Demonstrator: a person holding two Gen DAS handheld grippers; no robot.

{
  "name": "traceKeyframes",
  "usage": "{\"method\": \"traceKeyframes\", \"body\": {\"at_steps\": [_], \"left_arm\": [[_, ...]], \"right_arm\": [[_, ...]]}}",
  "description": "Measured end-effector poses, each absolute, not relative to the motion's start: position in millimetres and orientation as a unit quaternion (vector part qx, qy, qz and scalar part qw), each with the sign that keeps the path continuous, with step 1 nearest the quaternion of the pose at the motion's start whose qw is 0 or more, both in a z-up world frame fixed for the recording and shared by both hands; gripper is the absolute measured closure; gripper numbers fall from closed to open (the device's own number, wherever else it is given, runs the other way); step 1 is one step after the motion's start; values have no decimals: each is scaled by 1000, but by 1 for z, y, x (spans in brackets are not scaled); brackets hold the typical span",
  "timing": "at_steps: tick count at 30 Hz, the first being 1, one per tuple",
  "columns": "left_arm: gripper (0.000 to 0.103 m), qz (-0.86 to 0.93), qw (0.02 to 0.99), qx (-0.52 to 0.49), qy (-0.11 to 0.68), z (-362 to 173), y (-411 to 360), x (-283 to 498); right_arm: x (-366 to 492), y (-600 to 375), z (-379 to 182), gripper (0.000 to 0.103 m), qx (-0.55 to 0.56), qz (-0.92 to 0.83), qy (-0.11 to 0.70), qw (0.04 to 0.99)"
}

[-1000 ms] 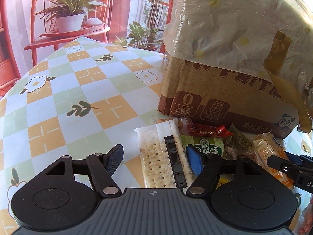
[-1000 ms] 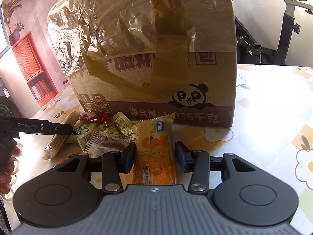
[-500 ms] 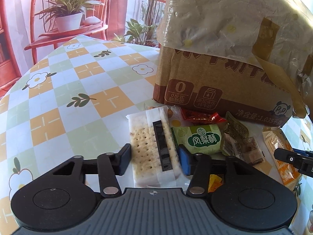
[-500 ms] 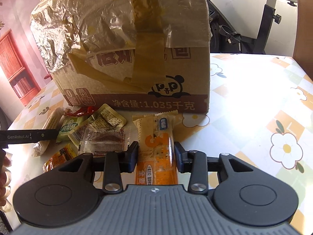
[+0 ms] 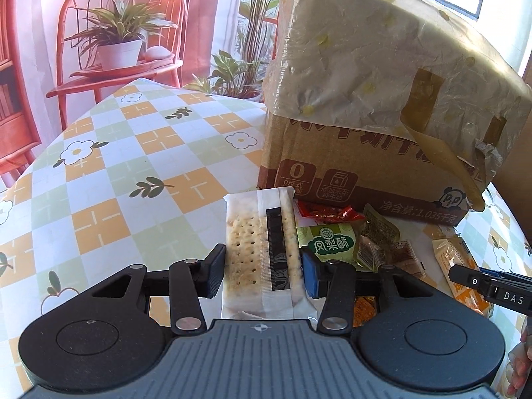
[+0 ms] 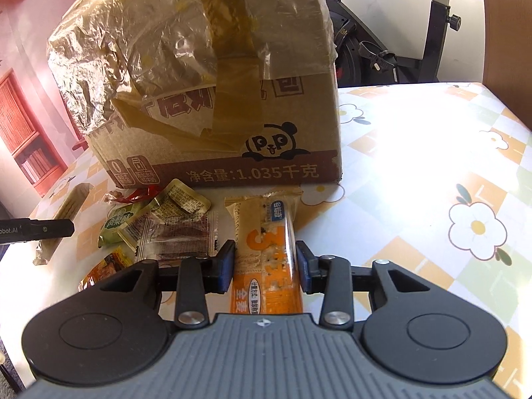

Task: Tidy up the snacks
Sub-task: 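Lift both held packets and carry them over the box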

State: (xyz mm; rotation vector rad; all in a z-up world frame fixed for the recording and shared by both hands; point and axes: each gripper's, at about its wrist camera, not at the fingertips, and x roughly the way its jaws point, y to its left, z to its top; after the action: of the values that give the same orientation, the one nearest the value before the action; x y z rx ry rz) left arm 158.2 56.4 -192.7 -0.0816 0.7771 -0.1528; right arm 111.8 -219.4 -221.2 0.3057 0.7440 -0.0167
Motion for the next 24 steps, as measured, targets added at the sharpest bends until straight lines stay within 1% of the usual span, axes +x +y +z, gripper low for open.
{"method": "traceKeyframes", "body": {"at_steps": [5, 13, 17, 24], "left_arm": [[54, -72, 934, -44, 348, -172, 56, 152], [54, -62, 951, -48, 298, -138, 62, 145], [54, -60, 961, -48, 267, -113, 64, 149], [54, -76, 974, -46, 208, -62, 54, 159]], "right_arm": [[93, -226, -208, 64, 155, -20, 339, 928], [62, -247, -174, 64, 183, -52, 277, 942], [59, -257, -142, 64, 187, -62, 234, 952], [73, -260, -76, 64, 157, -54, 162, 973]]}}
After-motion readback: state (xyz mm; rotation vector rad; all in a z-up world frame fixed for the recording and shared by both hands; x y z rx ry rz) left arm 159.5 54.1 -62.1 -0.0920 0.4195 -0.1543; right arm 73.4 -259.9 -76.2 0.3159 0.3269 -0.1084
